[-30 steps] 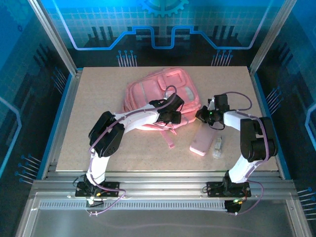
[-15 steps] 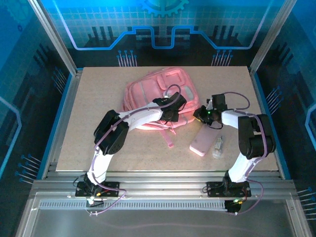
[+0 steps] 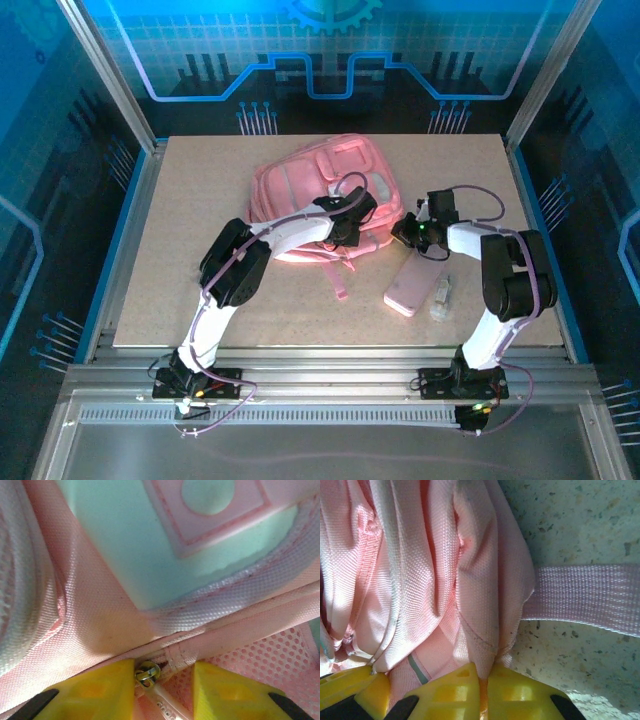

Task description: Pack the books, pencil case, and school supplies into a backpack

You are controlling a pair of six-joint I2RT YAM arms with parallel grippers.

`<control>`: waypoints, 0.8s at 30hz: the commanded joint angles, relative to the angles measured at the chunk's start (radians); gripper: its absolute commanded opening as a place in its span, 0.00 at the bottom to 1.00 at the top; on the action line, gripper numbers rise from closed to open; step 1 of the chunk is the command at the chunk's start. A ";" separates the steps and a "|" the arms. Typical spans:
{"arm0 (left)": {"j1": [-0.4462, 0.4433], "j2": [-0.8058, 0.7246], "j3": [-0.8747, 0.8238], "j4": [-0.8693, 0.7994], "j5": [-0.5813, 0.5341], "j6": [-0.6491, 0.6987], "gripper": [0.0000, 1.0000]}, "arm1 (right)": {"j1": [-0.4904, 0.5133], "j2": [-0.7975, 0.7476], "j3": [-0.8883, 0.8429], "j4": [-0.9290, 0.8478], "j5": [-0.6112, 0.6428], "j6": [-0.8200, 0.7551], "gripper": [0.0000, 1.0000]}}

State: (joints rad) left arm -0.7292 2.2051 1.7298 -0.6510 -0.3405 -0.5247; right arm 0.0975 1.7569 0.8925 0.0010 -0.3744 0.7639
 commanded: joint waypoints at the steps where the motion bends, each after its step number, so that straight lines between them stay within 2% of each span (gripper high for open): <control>1: 0.018 0.090 0.008 -0.092 0.077 -0.018 0.33 | 0.020 0.021 0.029 0.002 0.005 -0.002 0.09; 6: 0.018 0.107 0.035 -0.221 0.066 0.010 0.44 | 0.020 0.020 0.039 -0.002 0.009 -0.004 0.09; 8: 0.019 0.096 0.027 -0.274 0.046 0.028 0.45 | 0.020 0.019 0.043 -0.004 0.010 -0.004 0.09; 9: 0.018 0.089 0.022 -0.295 0.037 0.040 0.44 | 0.021 0.017 0.047 -0.007 0.013 -0.005 0.09; 12: 0.019 0.061 0.005 -0.333 0.024 0.062 0.31 | 0.020 0.014 0.055 -0.016 0.021 -0.007 0.09; 15: 0.020 0.056 -0.002 -0.315 0.043 0.071 0.21 | 0.020 0.012 0.057 -0.016 0.028 -0.006 0.09; 19: 0.021 0.109 0.063 -0.329 0.070 0.078 0.14 | 0.020 0.009 0.057 -0.017 0.034 -0.003 0.09; 21: 0.029 0.122 0.085 -0.325 0.084 0.081 0.14 | 0.019 0.009 0.059 -0.019 0.034 -0.003 0.08; 24: 0.056 0.119 0.097 -0.306 0.144 0.070 0.24 | 0.020 0.011 0.067 -0.025 0.039 -0.005 0.08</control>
State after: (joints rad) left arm -0.7094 2.2642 1.8389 -0.8310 -0.2909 -0.4618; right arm 0.1062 1.7584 0.9230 -0.0410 -0.3676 0.7635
